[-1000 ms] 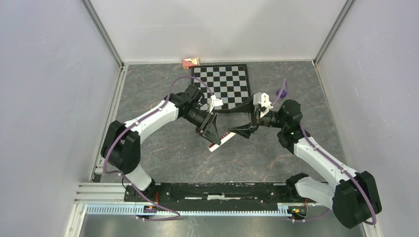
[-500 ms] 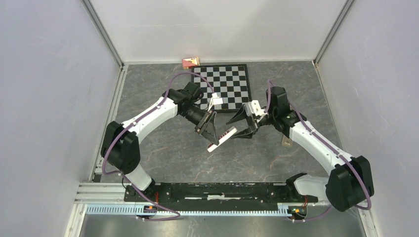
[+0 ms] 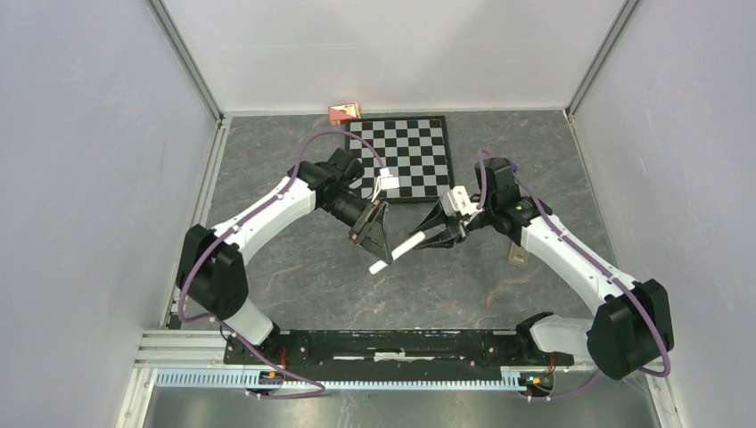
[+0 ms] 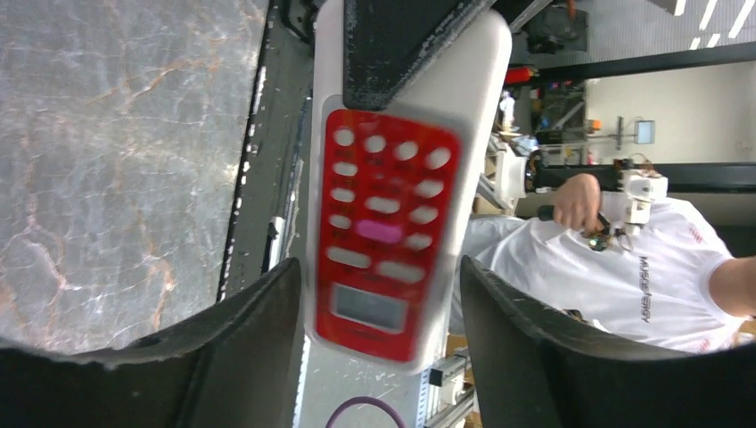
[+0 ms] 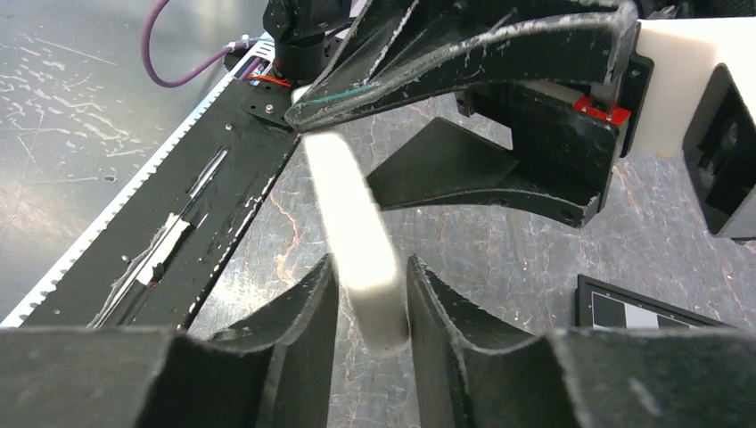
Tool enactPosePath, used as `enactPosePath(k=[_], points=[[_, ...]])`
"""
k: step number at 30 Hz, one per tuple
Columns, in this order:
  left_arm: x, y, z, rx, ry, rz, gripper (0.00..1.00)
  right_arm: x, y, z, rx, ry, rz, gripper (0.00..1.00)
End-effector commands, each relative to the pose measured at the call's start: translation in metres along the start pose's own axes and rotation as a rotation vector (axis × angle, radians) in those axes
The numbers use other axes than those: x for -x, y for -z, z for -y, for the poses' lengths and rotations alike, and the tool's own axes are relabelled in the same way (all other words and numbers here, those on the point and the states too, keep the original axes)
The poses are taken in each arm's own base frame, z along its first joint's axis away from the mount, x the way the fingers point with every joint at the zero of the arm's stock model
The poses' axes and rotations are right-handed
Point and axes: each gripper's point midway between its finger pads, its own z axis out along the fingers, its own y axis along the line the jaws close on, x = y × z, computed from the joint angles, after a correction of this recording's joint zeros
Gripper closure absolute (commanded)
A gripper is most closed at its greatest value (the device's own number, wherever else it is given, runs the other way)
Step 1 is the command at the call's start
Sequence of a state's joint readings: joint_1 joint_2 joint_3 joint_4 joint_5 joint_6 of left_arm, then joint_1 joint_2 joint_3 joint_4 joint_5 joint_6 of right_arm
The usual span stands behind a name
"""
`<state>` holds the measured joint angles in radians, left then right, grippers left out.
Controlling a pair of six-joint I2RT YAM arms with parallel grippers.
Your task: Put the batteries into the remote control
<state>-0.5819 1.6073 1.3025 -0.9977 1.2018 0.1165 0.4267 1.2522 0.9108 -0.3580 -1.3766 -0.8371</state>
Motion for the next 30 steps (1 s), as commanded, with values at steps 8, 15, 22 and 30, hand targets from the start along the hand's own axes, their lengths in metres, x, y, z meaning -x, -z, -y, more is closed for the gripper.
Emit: enactPosePath(k=[8,15,22,30], points=[[0.077,0.042,-0.003,0.365,-0.234,0.373,0.0,0.044,0.007,0.022,-0.213,0.004,0.07,1.0],[0.095,0.095,-0.065,0.791,-0.137,0.626,0.0,-0.008,0.025,0.07,-0.587,-0.312,-0.026,0.91],[0.077,0.137,-0.097,1.057,-0.021,0.788,0.0,-0.097,0.037,0.062,-0.725,-0.551,-0.296,0.43],[0.054,0.154,-0.112,1.151,0.123,0.838,0.0,-0.135,-0.007,0.022,-0.489,-0.297,-0.487,0.13]])
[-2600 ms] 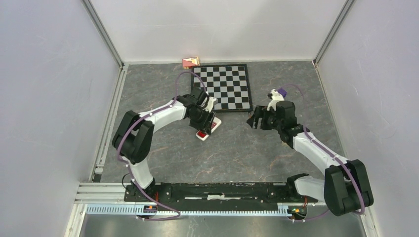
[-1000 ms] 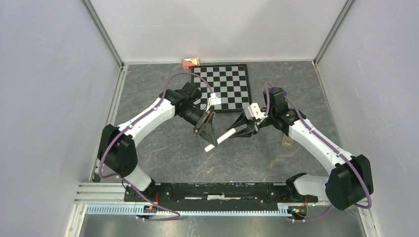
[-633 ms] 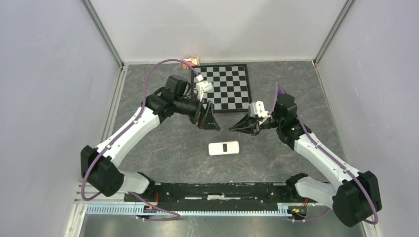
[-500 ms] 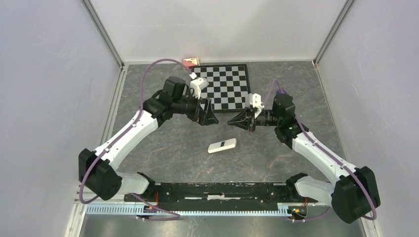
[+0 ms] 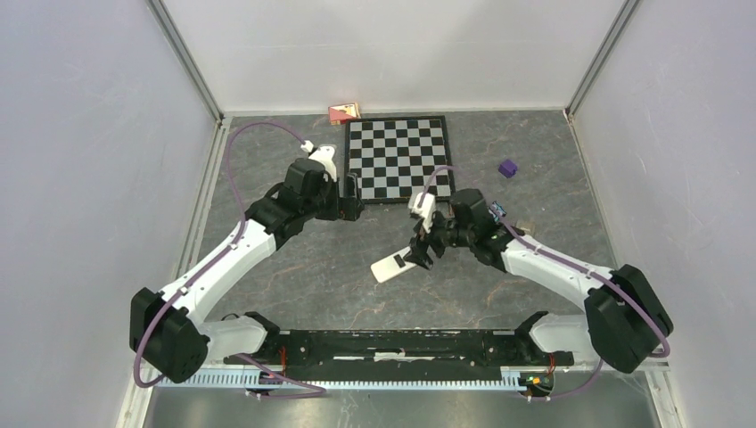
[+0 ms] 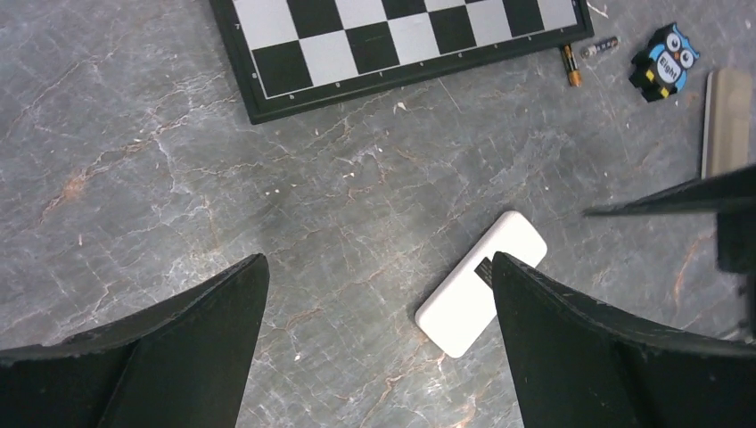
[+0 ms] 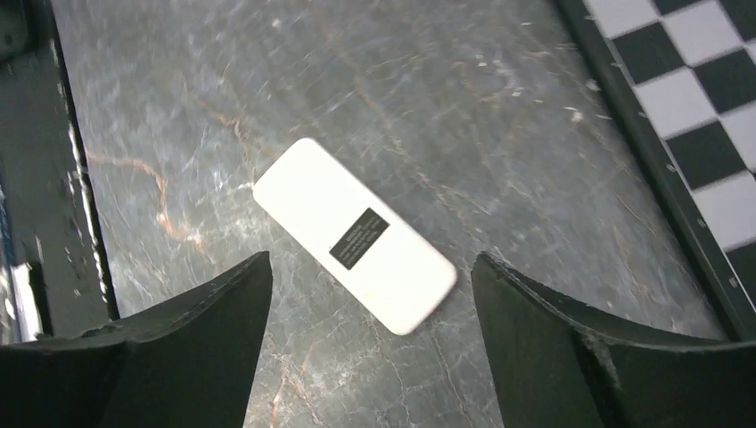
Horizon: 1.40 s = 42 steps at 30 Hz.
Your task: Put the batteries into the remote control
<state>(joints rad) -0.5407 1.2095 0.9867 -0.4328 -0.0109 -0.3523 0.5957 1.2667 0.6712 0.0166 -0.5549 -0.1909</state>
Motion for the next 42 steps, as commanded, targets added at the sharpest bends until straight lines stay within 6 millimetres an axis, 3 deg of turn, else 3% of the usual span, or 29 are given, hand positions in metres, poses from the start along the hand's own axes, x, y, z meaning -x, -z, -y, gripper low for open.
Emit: enactPosePath(k=[1,4,9,15,19,24,28,35,40,42], points=[[0.011,0.003,-0.014,0.079,0.111,0.052,0.0,-0.02,-0.016,-0.012,0.055,0.225,-0.089,0.11],[0.006,0.003,-0.017,0.071,0.135,0.027,0.0,-0.028,-0.027,-0.018,0.119,0.335,-0.125,0.07],[0.001,0.004,-0.024,0.03,0.206,-0.008,0.0,-0.044,-0.044,-0.01,0.172,0.438,-0.21,0.06],[-0.003,0.005,-0.029,-0.001,0.218,-0.035,0.0,-0.045,-0.06,0.001,0.202,0.496,-0.254,0.05],[-0.006,0.003,-0.031,0.006,0.207,-0.052,0.0,-0.054,-0.071,-0.001,0.294,0.499,-0.304,0.06],[-0.005,0.003,-0.037,0.024,0.188,-0.061,0.0,-0.071,-0.069,-0.015,0.447,0.469,-0.391,0.08],[-0.004,0.002,-0.04,0.032,0.184,-0.063,0.0,-0.079,-0.071,-0.013,0.445,0.46,-0.414,0.1],[-0.004,0.003,-0.046,0.049,0.192,-0.052,0.0,-0.078,-0.075,0.007,0.265,0.497,-0.383,0.25],[-0.01,0.005,-0.045,0.036,0.209,-0.039,0.0,-0.066,-0.074,0.001,0.254,0.485,-0.314,0.54],[-0.014,0.005,-0.042,0.021,0.227,-0.038,0.0,-0.059,-0.074,-0.002,0.249,0.468,-0.282,0.61]])
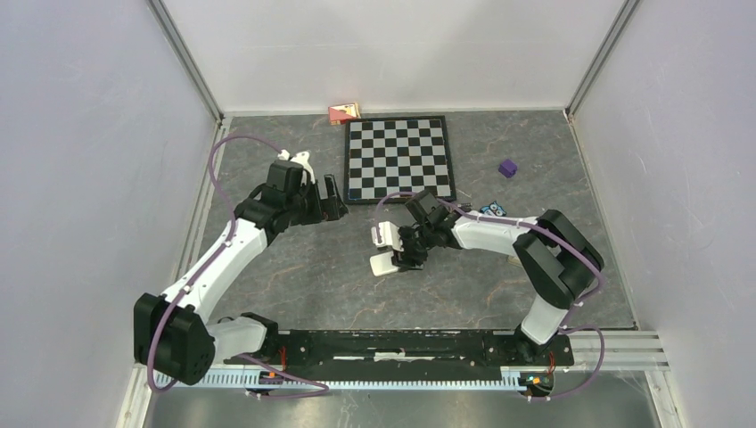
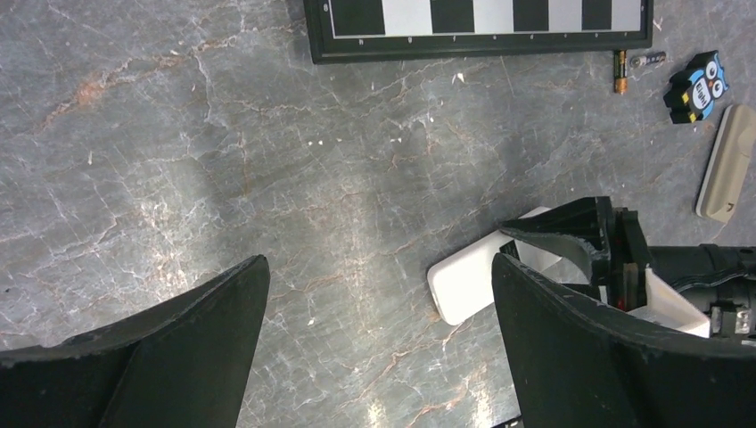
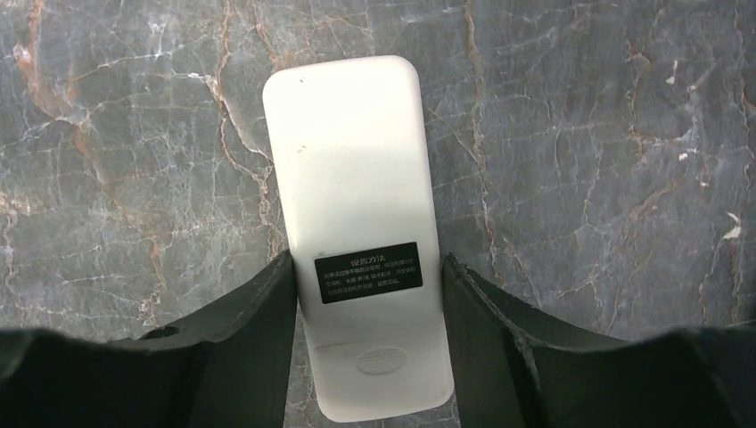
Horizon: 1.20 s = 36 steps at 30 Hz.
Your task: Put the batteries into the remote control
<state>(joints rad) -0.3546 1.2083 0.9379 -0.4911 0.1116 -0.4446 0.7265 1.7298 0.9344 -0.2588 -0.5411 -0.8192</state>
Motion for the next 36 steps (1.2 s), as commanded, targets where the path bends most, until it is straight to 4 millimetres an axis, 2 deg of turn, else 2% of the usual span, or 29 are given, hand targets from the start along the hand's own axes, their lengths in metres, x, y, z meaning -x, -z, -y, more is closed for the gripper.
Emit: enactPosePath(k=[1,5,13,16,20,22,28,34,36], points=[[0.0,0.005,0.007,-0.056,0.017,0.039,0.0,0.016,0.007,0.012,-0.086,0.005,0.064,0.65],[-0.016,0.004,0.021,-0.163,0.074,0.016,0.0,0.038,0.021,0.018,-0.181,-0.031,0.176,0.72],[-0.044,0.006,0.067,-0.434,0.169,-0.043,0.0,0.104,0.07,0.028,-0.332,-0.16,0.49,0.72],[-0.048,0.013,0.086,-0.519,0.156,-0.064,0.0,0.118,0.079,0.034,-0.359,-0.204,0.55,0.72],[-0.047,0.016,0.095,-0.553,0.189,-0.083,0.01,0.128,0.087,0.041,-0.383,-0.201,0.581,0.72],[-0.046,0.017,0.101,-0.581,0.213,-0.096,0.06,0.132,0.09,0.043,-0.388,-0.189,0.587,0.71],[-0.05,0.011,0.107,-0.586,0.301,-0.182,0.38,0.141,0.095,0.045,-0.389,-0.162,0.601,0.7],[-0.05,0.008,0.113,-0.594,0.344,-0.231,0.51,0.146,0.095,0.042,-0.368,-0.13,0.606,0.7],[-0.043,0.008,0.118,-0.624,0.335,-0.213,0.59,0.148,0.094,0.041,-0.358,-0.124,0.61,0.7]])
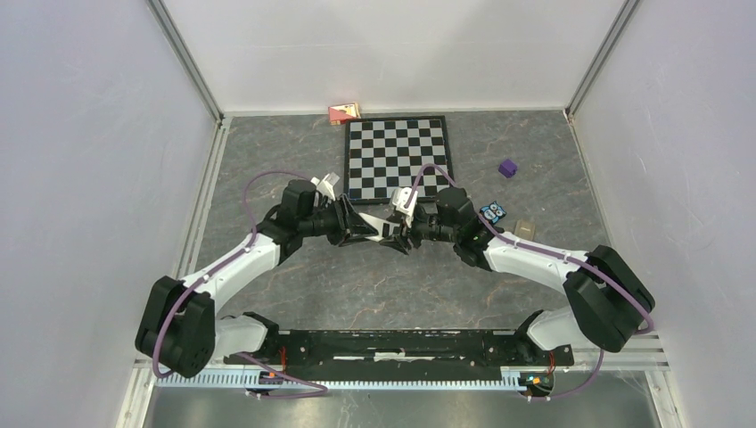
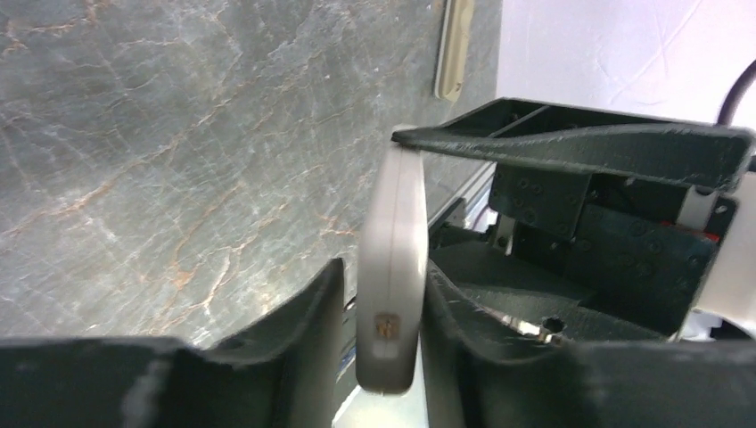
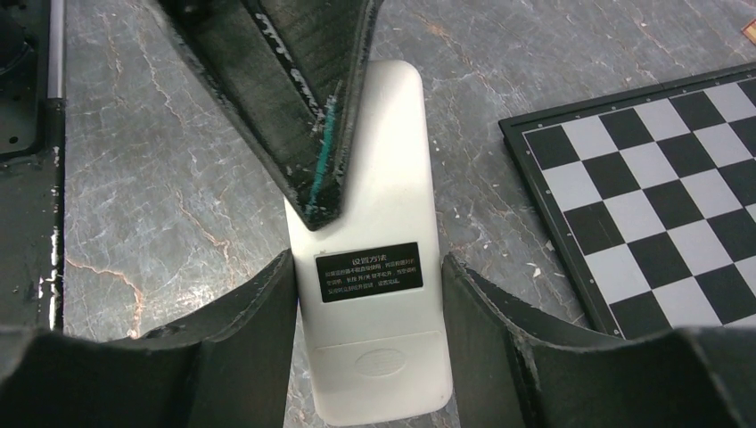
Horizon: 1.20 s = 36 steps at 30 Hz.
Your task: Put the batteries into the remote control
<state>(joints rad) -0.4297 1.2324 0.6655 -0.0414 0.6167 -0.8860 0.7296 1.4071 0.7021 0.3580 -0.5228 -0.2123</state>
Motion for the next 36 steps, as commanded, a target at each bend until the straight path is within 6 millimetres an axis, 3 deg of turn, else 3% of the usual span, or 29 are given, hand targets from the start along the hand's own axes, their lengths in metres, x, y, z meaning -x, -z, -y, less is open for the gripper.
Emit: enactPosePath(k=[1,4,5,9,12,18,20,23,26,29,32,34,36], points=[[0.015,0.0,0.036,-0.111,-0.013,0.014,0.66,0.049,-0.002,0.002,0.024,0.077,0.123,0.7],[0.016,0.0,0.046,-0.165,-0.051,-0.003,0.98,0.052,-0.003,0.004,0.013,0.029,0.118,0.67],[0.015,0.001,0.047,-0.172,-0.079,-0.01,0.98,0.05,-0.005,0.01,-0.014,-0.018,0.087,0.62],[0.024,0.005,0.045,-0.161,-0.173,0.01,0.98,0.044,-0.004,0.029,-0.077,-0.194,-0.08,0.19],[0.036,0.01,0.038,-0.151,-0.16,0.036,0.98,0.048,0.009,0.033,-0.092,-0.33,-0.096,0.03],[0.047,0.019,0.048,-0.178,-0.167,0.072,0.98,0.075,0.066,0.06,-0.238,-0.541,0.17,0.02],[0.052,0.023,0.054,-0.182,-0.181,0.098,0.98,0.074,0.085,0.079,-0.394,-0.541,0.206,0.02],[0.059,0.03,0.059,-0.18,-0.199,0.145,0.98,0.05,0.125,0.123,-0.728,-0.575,0.178,0.02],[0.065,0.036,0.065,-0.181,-0.208,0.17,0.98,0.031,0.142,0.142,-0.794,-0.615,0.092,0.02],[0.065,0.039,0.071,-0.196,-0.21,0.166,0.98,0.03,0.117,0.124,-0.591,-0.643,0.028,0.02],[0.064,0.041,0.082,-0.234,-0.194,0.15,0.98,0.06,0.088,0.069,-0.21,-0.786,0.197,0.02],[0.063,0.045,0.09,-0.264,-0.175,0.139,0.98,0.099,0.096,0.049,-0.058,-0.881,0.424,0.02],[0.061,0.048,0.102,-0.307,-0.147,0.121,0.98,0.132,0.118,0.032,0.064,-0.96,0.642,0.03]])
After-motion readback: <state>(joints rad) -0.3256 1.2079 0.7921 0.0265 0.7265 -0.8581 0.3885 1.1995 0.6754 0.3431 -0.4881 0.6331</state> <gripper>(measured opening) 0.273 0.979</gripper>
